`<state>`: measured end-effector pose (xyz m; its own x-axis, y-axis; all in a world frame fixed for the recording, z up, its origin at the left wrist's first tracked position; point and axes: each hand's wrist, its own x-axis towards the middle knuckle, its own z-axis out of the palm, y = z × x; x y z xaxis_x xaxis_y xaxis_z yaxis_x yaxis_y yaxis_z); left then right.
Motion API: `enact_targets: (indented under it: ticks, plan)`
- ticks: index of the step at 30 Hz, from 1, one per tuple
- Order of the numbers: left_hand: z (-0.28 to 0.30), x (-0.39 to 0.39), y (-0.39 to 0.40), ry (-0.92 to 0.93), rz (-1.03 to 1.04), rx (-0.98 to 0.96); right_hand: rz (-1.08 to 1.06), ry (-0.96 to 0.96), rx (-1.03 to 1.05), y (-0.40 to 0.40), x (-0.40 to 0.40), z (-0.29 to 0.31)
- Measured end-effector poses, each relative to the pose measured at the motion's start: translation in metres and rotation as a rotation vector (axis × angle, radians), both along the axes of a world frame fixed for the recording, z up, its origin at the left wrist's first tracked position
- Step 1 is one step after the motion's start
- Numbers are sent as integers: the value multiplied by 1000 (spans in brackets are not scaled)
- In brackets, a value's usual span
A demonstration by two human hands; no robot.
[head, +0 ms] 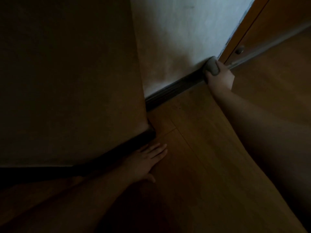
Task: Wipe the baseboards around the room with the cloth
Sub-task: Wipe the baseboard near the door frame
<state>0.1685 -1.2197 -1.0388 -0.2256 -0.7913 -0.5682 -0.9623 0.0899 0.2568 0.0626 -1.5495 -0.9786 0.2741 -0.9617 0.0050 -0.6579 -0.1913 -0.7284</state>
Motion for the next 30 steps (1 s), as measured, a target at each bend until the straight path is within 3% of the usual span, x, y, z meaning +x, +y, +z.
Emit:
enact_targets:
  ticks: [13, 21, 30]
  plan:
    - [-3, -2, 8, -123, -74, -60, 334, -225, 97, 174, 51, -15]
    - [1, -3, 6, -162, -95, -58, 703, -94, 154, 162, 43, -2]
    - [5, -5, 8, -191, -90, -25, 792, -73, 287, 166, -16, -7]
